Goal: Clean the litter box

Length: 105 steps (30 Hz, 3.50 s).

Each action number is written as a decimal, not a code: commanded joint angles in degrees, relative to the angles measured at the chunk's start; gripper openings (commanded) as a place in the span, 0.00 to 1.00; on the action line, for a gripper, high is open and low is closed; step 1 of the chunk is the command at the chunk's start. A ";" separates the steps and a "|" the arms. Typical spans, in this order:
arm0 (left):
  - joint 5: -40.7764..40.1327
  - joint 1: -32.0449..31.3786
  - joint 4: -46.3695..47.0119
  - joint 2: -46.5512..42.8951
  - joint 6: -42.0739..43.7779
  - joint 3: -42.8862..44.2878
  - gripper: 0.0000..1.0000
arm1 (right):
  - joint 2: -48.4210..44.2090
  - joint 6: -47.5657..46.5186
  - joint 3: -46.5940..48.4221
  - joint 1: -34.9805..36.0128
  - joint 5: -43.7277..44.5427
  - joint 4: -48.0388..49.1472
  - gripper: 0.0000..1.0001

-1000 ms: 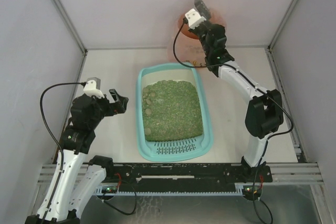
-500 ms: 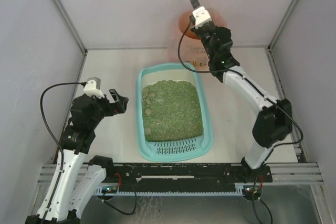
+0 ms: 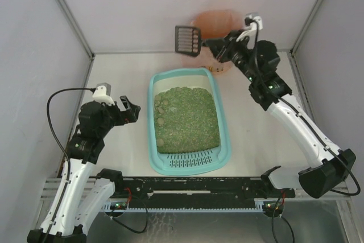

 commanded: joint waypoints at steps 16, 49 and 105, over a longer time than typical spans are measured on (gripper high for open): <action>-10.41 0.67 -2.43 1.46 -4.80 4.12 1.00 | 6.72 5.58 -1.36 13.96 17.19 -35.53 0.00; -7.36 0.66 1.78 -7.50 0.35 -1.80 1.00 | 25.29 15.39 0.76 18.16 5.41 -33.49 0.00; -5.99 0.63 3.23 -5.24 -1.02 -2.02 1.00 | 7.72 39.70 -32.14 13.64 3.89 9.17 0.00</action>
